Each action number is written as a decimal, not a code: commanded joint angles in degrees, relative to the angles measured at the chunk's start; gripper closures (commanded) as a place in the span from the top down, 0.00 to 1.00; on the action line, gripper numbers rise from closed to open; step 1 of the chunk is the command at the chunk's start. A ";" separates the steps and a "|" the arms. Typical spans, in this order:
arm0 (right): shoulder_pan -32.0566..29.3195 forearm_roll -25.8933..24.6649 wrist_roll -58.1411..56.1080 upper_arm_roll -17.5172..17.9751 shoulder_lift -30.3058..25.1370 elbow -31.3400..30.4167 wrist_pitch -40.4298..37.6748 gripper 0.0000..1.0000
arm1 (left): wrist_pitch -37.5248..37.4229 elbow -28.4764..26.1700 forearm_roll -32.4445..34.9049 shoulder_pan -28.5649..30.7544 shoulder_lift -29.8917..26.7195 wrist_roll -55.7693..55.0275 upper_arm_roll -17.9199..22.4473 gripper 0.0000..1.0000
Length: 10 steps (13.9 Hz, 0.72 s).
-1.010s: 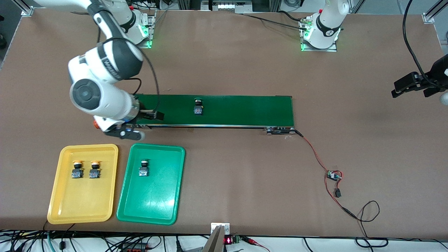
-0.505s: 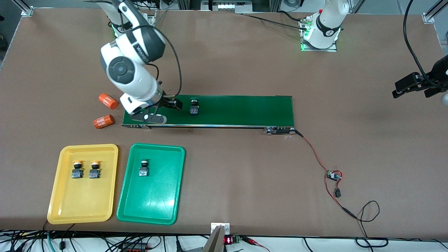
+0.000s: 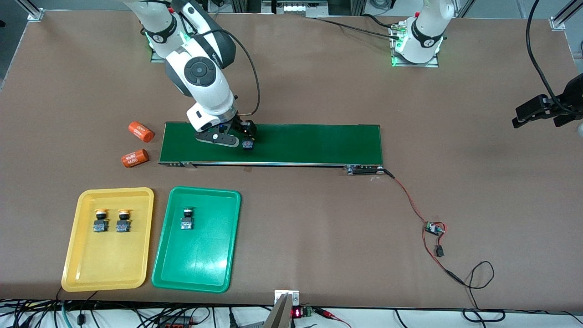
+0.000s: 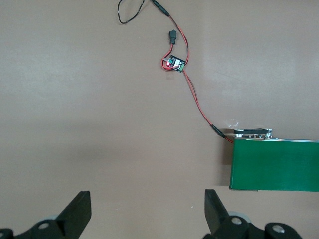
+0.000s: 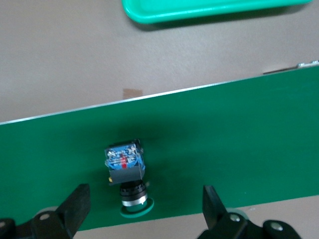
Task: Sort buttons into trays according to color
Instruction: 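Lift the green button off the belt with the right gripper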
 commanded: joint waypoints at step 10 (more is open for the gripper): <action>0.15 -11.21 7.66 0.30 3.99 -4.05 6.71 1.00 | 0.04 -0.87 -1.01 1.90 -0.10 1.07 0.14 1.00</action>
